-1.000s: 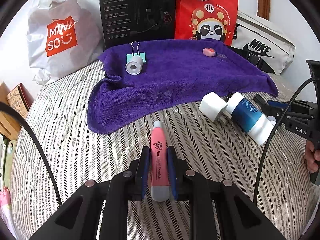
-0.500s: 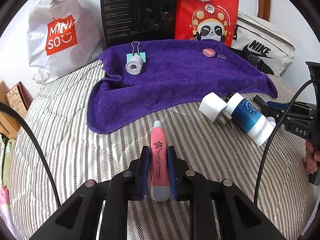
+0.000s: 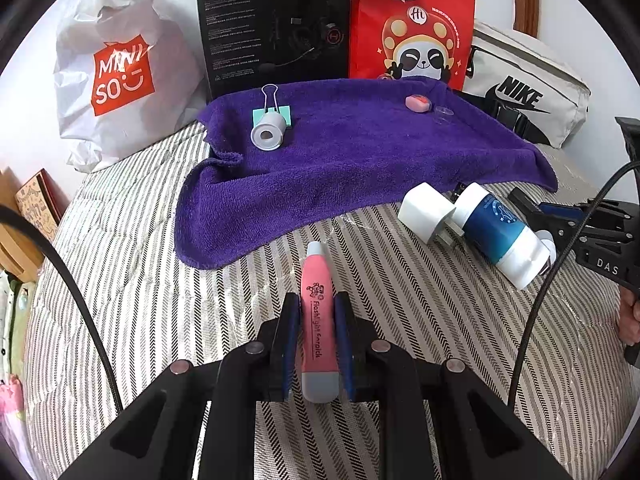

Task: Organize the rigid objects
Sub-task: 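Lift the pink tube with the left gripper while the right lifts the black stick, then carry the pink tube onto the towel while the right carries the black stick there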

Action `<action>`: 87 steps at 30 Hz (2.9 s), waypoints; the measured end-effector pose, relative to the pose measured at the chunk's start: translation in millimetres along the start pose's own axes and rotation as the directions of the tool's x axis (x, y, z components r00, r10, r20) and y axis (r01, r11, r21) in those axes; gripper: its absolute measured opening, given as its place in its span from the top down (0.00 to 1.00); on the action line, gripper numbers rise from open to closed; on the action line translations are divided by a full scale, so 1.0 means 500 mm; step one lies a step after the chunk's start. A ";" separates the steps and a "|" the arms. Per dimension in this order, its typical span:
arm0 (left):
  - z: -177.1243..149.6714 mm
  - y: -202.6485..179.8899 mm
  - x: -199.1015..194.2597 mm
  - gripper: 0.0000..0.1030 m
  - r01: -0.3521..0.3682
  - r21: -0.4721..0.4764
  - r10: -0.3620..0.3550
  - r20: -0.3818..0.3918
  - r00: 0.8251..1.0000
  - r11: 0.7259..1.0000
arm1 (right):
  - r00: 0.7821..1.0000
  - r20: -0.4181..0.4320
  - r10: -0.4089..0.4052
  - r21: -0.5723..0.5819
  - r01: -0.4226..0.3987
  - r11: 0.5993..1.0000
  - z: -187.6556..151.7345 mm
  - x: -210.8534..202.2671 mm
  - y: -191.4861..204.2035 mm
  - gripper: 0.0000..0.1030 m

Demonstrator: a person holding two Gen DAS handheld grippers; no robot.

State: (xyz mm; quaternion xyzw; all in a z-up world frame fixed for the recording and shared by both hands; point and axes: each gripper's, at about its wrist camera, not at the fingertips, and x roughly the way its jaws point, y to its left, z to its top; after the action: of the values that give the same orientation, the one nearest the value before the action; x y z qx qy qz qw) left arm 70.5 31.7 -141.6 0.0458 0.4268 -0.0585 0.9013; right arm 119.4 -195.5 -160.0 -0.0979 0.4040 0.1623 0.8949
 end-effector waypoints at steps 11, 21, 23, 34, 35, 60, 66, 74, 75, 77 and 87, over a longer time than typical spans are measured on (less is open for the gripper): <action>0.001 0.016 0.002 0.83 0.051 -0.033 -0.051 -0.005 0.999 0.998 | 0.999 -0.033 0.002 0.051 0.000 0.999 0.001 -0.001 0.000 0.79; 0.013 0.012 0.007 0.83 0.038 -0.047 -0.041 -0.057 0.998 0.998 | 0.999 -0.047 -0.004 0.050 0.007 0.999 0.002 -0.001 0.001 0.79; 0.012 0.005 0.008 0.83 0.025 -0.032 -0.027 -0.061 0.998 0.999 | 0.999 -0.048 -0.007 0.054 0.010 0.999 0.003 0.000 0.002 0.79; 0.032 0.036 0.004 0.84 0.077 -0.109 -0.089 -0.115 0.989 0.991 | 0.997 -0.056 0.047 0.055 -0.044 0.998 0.005 -0.016 -0.013 0.79; 0.032 0.039 0.000 0.84 0.078 -0.113 -0.091 -0.110 0.990 0.991 | 0.998 -0.050 0.043 0.055 -0.040 0.998 0.005 -0.023 -0.015 0.79; 0.165 0.079 -0.045 0.84 0.118 -0.075 -0.119 -0.011 0.993 0.990 | 0.994 0.089 0.064 0.065 -0.070 0.995 0.160 -0.081 -0.061 0.79; 0.203 0.084 -0.007 0.84 0.132 -0.073 -0.133 -0.017 0.991 0.989 | 0.995 0.085 0.056 0.091 -0.064 0.994 0.201 -0.045 -0.083 0.79; 0.258 0.090 0.042 0.84 0.148 -0.079 -0.150 -0.017 0.989 0.986 | 0.999 0.031 0.025 0.105 -0.028 0.994 0.235 0.029 -0.101 0.79; 0.262 0.090 0.049 0.84 0.148 -0.080 -0.150 -0.020 0.988 0.986 | 1.000 0.019 0.018 0.104 -0.020 0.994 0.236 0.040 -0.102 0.79; 0.268 0.091 0.062 0.84 0.152 -0.083 -0.155 -0.027 0.988 0.985 | 1.000 -0.004 0.008 0.102 -0.008 0.995 0.235 0.062 -0.105 0.79; 0.276 0.105 0.111 0.84 0.164 -0.101 -0.169 -0.041 0.985 0.981 | 0.998 -0.063 0.009 0.073 -0.004 0.997 0.236 0.134 -0.102 0.79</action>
State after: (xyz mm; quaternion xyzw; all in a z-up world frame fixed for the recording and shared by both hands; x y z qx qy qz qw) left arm 218.4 61.8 -95.7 -0.0327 0.4537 -0.1116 0.8835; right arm 261.2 -192.6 -131.0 -0.0690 0.4379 0.1473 0.8842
